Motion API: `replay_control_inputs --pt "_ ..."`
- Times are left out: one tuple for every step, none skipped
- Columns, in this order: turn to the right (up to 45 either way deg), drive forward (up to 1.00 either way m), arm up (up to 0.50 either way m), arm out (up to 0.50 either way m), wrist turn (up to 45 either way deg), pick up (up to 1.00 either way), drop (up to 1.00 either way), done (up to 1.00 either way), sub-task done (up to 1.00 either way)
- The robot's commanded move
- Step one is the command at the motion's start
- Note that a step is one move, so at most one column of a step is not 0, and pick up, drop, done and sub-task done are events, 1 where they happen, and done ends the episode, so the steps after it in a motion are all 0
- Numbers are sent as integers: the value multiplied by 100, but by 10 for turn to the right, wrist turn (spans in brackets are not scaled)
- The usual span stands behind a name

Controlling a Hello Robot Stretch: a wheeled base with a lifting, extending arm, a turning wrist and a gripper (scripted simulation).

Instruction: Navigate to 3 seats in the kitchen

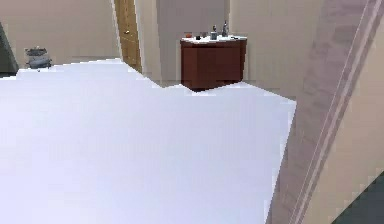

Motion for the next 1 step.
replay_control_inputs --pt "-300 0 0 0 0 0 0 0 0"
